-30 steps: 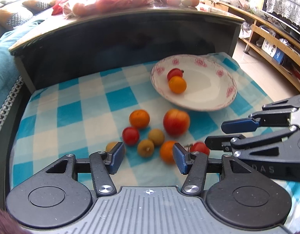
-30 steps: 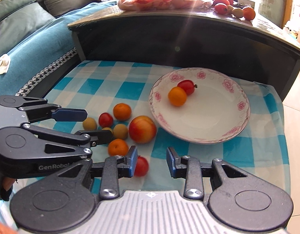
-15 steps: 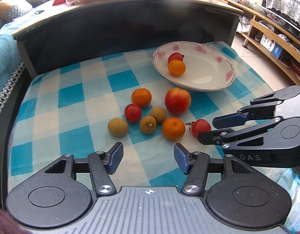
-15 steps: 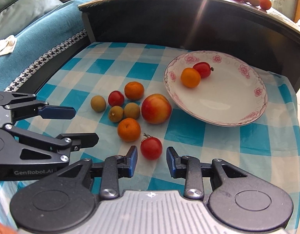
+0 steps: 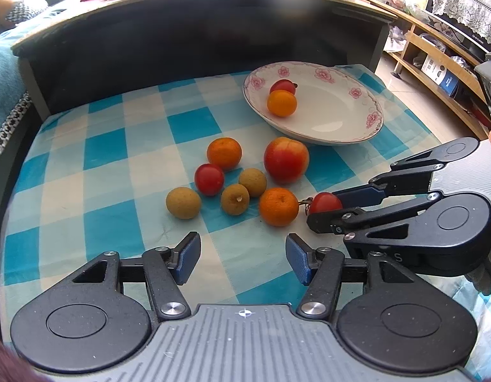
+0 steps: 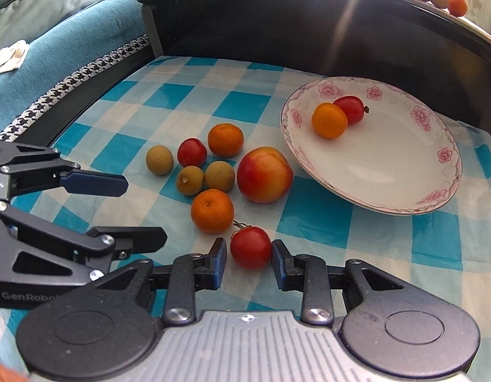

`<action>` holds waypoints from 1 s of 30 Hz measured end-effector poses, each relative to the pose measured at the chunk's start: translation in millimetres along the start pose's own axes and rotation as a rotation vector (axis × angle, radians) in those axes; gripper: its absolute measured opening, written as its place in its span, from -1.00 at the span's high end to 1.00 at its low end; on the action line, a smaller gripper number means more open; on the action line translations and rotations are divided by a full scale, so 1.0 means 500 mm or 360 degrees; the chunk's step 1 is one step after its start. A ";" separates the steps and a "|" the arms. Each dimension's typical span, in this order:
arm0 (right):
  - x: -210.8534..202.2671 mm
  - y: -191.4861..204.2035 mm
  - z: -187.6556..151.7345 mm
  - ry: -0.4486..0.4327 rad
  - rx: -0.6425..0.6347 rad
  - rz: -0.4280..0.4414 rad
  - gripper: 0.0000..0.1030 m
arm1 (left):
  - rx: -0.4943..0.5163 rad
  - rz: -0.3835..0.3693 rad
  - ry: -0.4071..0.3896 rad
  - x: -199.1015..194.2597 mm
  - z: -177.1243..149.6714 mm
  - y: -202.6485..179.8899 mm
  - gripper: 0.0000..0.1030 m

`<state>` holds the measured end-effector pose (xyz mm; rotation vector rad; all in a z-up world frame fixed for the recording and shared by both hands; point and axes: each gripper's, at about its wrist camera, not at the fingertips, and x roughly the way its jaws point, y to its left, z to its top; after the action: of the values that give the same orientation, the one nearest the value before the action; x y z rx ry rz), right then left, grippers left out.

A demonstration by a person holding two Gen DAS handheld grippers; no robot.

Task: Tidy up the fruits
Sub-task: 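Grasp a red cherry tomato with the right tool while the left grasps a tangerine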

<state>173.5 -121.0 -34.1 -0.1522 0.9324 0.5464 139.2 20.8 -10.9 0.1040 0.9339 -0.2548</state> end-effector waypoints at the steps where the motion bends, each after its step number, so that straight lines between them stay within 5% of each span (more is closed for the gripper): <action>1: 0.000 0.000 0.000 0.0002 0.0001 0.0001 0.41 | -0.0011 -0.0006 0.0001 0.000 0.000 0.001 -0.30; 11: -0.018 -0.014 -0.003 0.0028 0.0043 -0.0049 0.41 | -0.0007 -0.0106 0.0008 0.022 0.010 -0.028 -0.22; 25: -0.052 -0.075 -0.028 0.0041 0.0183 -0.0095 0.42 | -0.0022 -0.0092 -0.0005 0.085 0.036 -0.060 -0.09; 30: -0.048 -0.081 -0.029 0.0058 0.0193 -0.0100 0.42 | 0.0005 -0.0049 -0.0017 0.083 0.033 -0.060 0.19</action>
<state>172.2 -169.9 -28.0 -0.0824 0.9902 0.4290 167.9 -18.8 -33.7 0.0913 0.9253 -0.2853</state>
